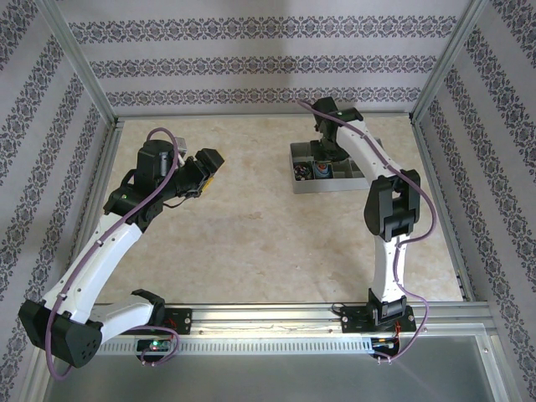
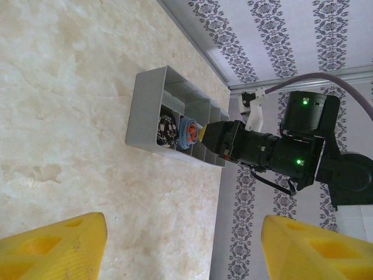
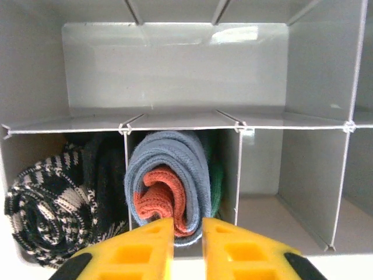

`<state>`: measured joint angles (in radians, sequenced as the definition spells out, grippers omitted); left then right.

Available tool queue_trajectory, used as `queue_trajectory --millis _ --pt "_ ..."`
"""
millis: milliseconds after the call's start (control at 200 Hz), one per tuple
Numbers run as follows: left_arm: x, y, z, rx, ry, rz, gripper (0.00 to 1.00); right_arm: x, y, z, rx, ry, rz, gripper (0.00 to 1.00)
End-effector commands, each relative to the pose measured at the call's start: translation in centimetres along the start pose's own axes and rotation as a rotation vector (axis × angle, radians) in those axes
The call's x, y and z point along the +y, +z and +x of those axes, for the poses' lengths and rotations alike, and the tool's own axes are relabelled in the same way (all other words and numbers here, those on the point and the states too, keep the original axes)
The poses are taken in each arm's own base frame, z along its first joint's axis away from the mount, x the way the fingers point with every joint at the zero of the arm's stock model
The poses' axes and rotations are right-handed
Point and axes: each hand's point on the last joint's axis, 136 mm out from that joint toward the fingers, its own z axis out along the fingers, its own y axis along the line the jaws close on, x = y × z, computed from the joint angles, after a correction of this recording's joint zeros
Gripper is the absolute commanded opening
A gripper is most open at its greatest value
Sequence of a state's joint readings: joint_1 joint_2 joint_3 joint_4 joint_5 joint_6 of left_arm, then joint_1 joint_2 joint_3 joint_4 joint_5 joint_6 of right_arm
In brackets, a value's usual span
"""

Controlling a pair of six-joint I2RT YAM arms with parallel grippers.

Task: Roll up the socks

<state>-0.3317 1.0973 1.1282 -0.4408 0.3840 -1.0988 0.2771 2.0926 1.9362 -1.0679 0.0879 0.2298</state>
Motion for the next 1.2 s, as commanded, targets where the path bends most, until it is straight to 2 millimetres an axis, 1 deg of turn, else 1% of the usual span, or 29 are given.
queue_trajectory --millis 0,80,125,205,260,290,345,420,440,450,455,465,480,485,495,505,525,600,610,674,739,799,824,879,939,984,1039,1134,1194 --pt "-1.8 -1.2 -1.0 -0.04 0.036 0.059 0.69 0.3 2.6 0.8 0.064 0.002 -0.008 0.09" --pt "-1.9 -1.5 -1.0 -0.049 0.04 0.058 0.69 0.2 3.8 1.2 0.093 0.004 0.0 0.06" --pt "-1.9 -1.6 -1.0 -0.051 0.041 0.058 0.69 0.1 3.9 1.4 0.097 0.006 0.009 0.05" --pt "-1.9 -1.9 -1.2 -0.059 0.042 0.056 0.69 -0.2 2.9 1.1 0.061 0.014 0.014 0.04" --pt "-1.8 -1.9 -1.2 -0.061 0.041 0.053 0.69 -0.6 1.0 0.6 -0.002 0.024 0.019 0.07" --pt "-1.7 -2.0 -1.2 -0.062 0.039 0.053 0.69 -0.9 -0.1 0.3 -0.042 0.03 0.025 0.14" --pt "-1.5 -2.0 -1.2 -0.063 0.039 0.048 0.7 -1.5 -2.6 -0.2 -0.13 0.044 0.042 0.31" --pt "-1.3 -2.0 -1.6 -0.074 0.039 0.035 0.76 -2.8 -6.4 -0.3 -0.266 0.075 0.07 0.51" --pt "-1.2 -2.1 -1.6 -0.076 0.039 0.031 0.81 -3.1 -7.3 -0.1 -0.299 0.083 0.076 0.55" --pt "-1.1 -2.1 -1.7 -0.077 0.04 0.03 0.94 -3.3 -7.8 0.0 -0.315 0.088 0.08 0.57" --pt "-1.2 -2.1 -1.7 -0.079 0.042 0.031 0.97 -3.4 -7.7 0.1 -0.317 0.092 0.083 0.59" --pt "-1.1 -2.1 -1.8 -0.081 0.044 0.031 1.0 -3.6 -8.3 0.2 -0.336 0.097 0.087 0.64" --pt "-1.0 -2.1 -1.9 -0.083 0.047 0.03 0.99 -4.0 -9.0 0.5 -0.358 0.105 0.09 0.72" --pt "-1.0 -2.1 -1.9 -0.085 0.048 0.03 0.99 -4.1 -9.2 0.6 -0.367 0.109 0.091 0.76" --pt "-1.0 -2.1 -2.0 -0.086 0.05 0.029 0.99 -4.3 -9.8 0.7 -0.387 0.113 0.092 0.9" --pt "-0.9 -2.1 -2.1 -0.089 0.052 0.029 0.99 -4.5 -10.1 0.9 -0.401 0.117 0.093 0.96" --pt "-0.9 -2.2 -2.2 -0.093 0.057 0.028 0.99 -4.9 -10.8 1.4 -0.431 0.126 0.097 0.98" --pt "0.1 -2.4 -2.8 -0.129 0.074 -0.007 0.99 -6.6 -13.2 3.5 -0.555 0.157 0.123 0.98" --pt "0.3 -2.5 -2.9 -0.137 0.076 -0.015 0.99 -6.8 -13.0 3.9 -0.56 0.158 0.129 0.98" --pt "1.7 -3.2 -3.5 -0.183 0.105 -0.085 0.99 -8.3 -14.0 6.2 -0.64 0.187 0.167 0.98" --pt "3.9 -4.2 -4.3 -0.244 0.129 -0.202 0.99 -10.2 -13.9 8.6 -0.698 0.252 0.245 0.98" --pt "6.9 -5.7 -5.2 -0.326 0.114 -0.364 0.99 -11.6 -13.1 10.4 -0.746 0.262 0.309 0.98" --pt "8.5 -6.5 -5.7 -0.37 0.094 -0.446 0.99 -11.9 -12.0 11.3 -0.754 0.238 0.326 0.98" --pt "11.6 -8.9 -6.5 -0.477 0.064 -0.616 0.99 -12.2 -10.2 12.1 -0.806 0.19 0.35 0.98" --pt "13.6 -10.8 -7.4 -0.568 0.114 -0.733 0.99 -11.8 -7.9 12.8 -0.846 0.108 0.354 0.98" --pt "14.6 -11.0 -7.9 -0.608 0.201 -0.776 0.99 -11.6 -6.6 13.0 -0.87 0.085 0.34 0.98" --pt "15.2 -10.6 -8.5 -0.65 0.323 -0.767 0.99 -11.3 -5.1 13.0 -0.861 0.079 0.306 0.98" --pt "17.1 -11.5 -8.6 -0.735 0.405 -0.813 0.99 -10.0 -3.4 11.5 -0.848 0.025 0.242 0.98" --pt "18.0 -11.1 -8.7 -0.72 0.489 -0.858 0.99 -8.7 -2.6 10.0 -0.884 -0.02 0.179 0.98"
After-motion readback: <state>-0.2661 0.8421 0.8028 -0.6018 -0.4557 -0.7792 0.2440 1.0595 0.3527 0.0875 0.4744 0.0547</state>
